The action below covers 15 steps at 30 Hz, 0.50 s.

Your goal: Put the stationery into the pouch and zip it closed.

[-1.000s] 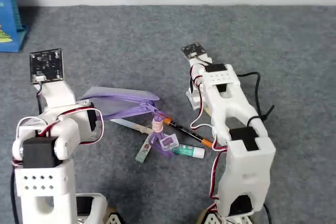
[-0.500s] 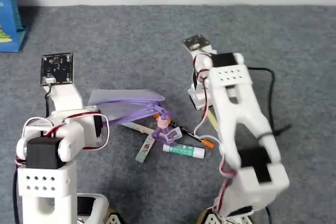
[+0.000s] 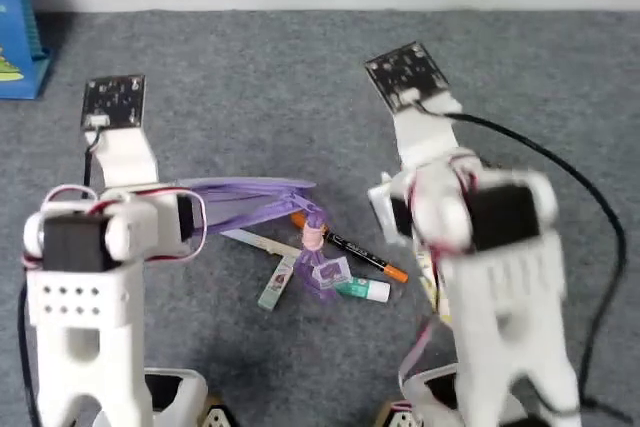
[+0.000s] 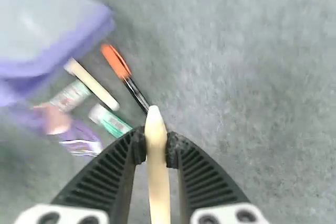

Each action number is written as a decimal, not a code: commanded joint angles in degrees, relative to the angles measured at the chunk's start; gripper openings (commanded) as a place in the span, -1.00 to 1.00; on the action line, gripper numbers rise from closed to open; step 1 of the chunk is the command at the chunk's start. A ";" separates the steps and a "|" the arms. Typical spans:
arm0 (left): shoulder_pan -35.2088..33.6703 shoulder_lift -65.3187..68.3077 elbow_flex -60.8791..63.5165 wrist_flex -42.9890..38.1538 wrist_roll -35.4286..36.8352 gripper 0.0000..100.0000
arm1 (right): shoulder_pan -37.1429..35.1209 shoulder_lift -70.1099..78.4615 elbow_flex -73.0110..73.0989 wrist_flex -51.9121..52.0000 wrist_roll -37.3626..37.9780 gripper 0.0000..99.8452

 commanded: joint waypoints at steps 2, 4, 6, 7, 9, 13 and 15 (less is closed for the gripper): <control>0.18 1.85 -3.38 0.35 0.62 -0.98 | -6.55 -11.65 -2.29 -5.58 -9.14 -0.98; 0.18 1.85 -3.38 0.44 0.70 -0.98 | -9.01 -14.81 -2.11 -9.27 -12.40 -0.98; 0.18 2.02 -3.38 0.53 2.20 -0.98 | -11.03 -16.75 -2.11 -13.14 -15.21 -0.98; 0.18 2.11 -3.30 0.53 2.81 -0.98 | -12.09 -17.45 -2.11 -15.16 -16.26 -0.98; 0.18 2.11 -3.21 0.62 3.25 -0.98 | -13.85 -18.77 -2.11 -19.21 -18.37 -0.98; 0.18 2.11 -3.21 0.70 3.34 -0.98 | -16.31 -20.79 -2.11 -26.59 -22.68 -0.98; 0.18 2.20 -3.21 0.70 3.34 -0.98 | -17.01 -21.23 -2.11 -29.85 -24.79 -0.98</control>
